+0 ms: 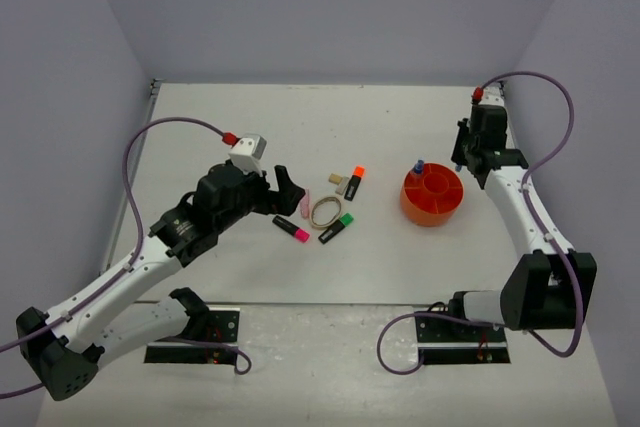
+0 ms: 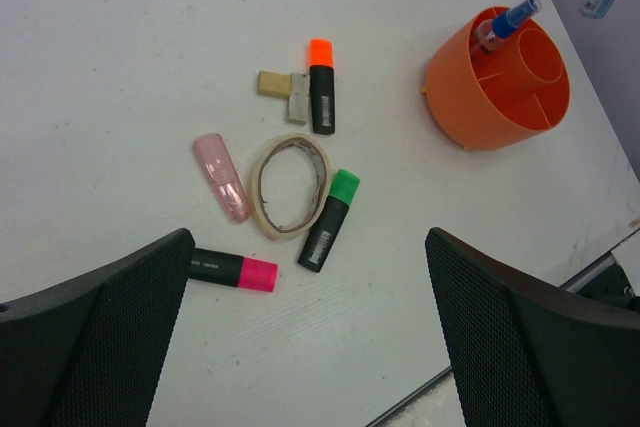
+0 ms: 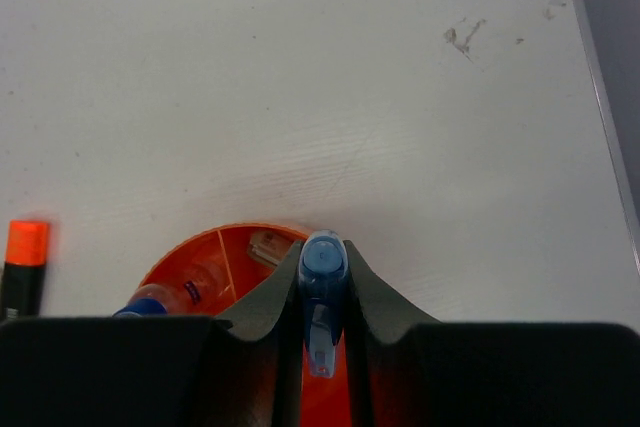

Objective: Sort the stationery into containers
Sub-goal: Place the stationery in the storage box, then pick up the stationery from the center of the board, then place the stationery in the storage box.

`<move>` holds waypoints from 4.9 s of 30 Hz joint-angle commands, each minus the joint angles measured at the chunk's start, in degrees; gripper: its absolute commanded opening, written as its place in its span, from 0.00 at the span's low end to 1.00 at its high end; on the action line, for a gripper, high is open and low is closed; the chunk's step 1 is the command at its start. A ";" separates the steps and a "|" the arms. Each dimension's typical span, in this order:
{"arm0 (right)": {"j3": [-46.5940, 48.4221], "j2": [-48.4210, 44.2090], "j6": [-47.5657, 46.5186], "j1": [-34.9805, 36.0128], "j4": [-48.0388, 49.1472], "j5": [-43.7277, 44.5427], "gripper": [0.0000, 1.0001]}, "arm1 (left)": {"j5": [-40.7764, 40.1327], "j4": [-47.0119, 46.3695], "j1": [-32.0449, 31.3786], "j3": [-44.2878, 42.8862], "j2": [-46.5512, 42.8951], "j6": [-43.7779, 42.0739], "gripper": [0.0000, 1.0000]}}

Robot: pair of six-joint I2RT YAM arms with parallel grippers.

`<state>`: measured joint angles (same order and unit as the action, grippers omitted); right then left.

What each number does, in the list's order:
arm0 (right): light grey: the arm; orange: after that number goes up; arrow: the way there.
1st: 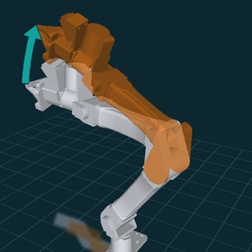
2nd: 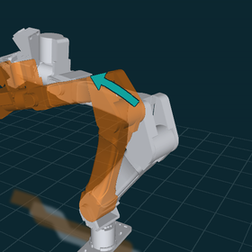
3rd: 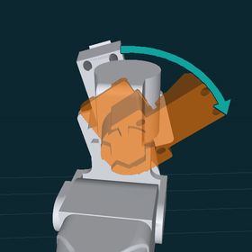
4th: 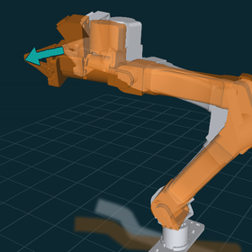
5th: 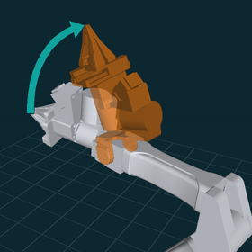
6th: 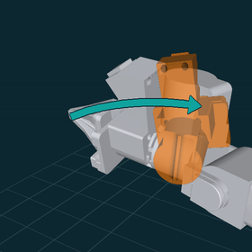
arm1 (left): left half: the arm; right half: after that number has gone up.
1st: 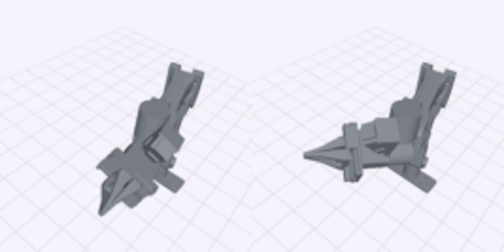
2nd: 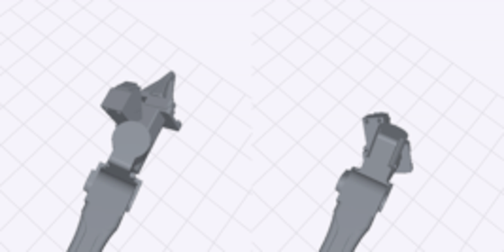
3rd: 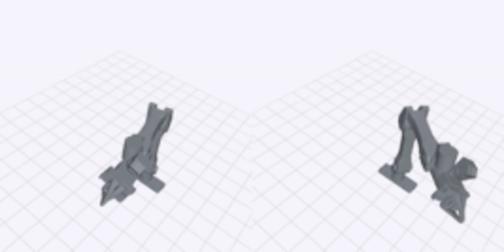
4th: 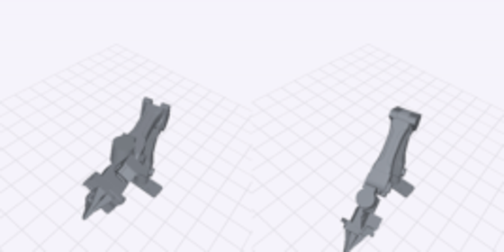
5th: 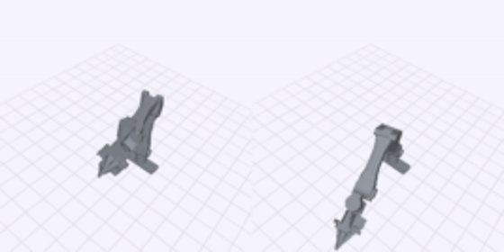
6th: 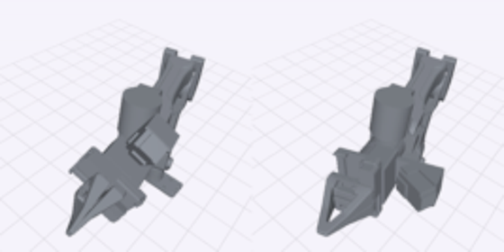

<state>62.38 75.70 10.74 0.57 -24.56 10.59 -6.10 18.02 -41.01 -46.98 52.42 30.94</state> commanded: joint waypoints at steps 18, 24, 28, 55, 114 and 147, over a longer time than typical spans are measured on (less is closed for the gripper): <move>0.52 7.21 -2.86 0.02 -2.37 -2.66 0.19 | 3.49 0.64 -0.03 1.01 -2.35 -4.60 1.00; 0.39 6.19 -2.84 0.49 -2.78 -2.76 0.33 | 2.89 0.60 -0.03 0.92 -1.23 -4.47 1.00; 0.81 5.43 -2.84 0.57 -3.30 -2.68 0.37 | 1.80 0.87 -0.03 0.75 -0.25 -4.21 1.00; 4.07 -17.10 1.12 13.58 -4.98 -13.81 0.40 | -22.07 13.13 0.71 -27.58 54.17 13.40 0.72; 1.61 3.50 17.83 27.64 9.90 -48.66 0.09 | 21.57 -40.68 -4.07 4.79 15.88 -6.60 0.00; -9.03 -5.11 -13.89 3.47 16.12 2.30 0.00 | -1.98 0.71 -4.07 -0.22 8.31 -4.22 1.00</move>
<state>53.83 68.19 0.09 4.36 -10.70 15.35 -8.19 15.91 -45.04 -45.74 62.47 27.90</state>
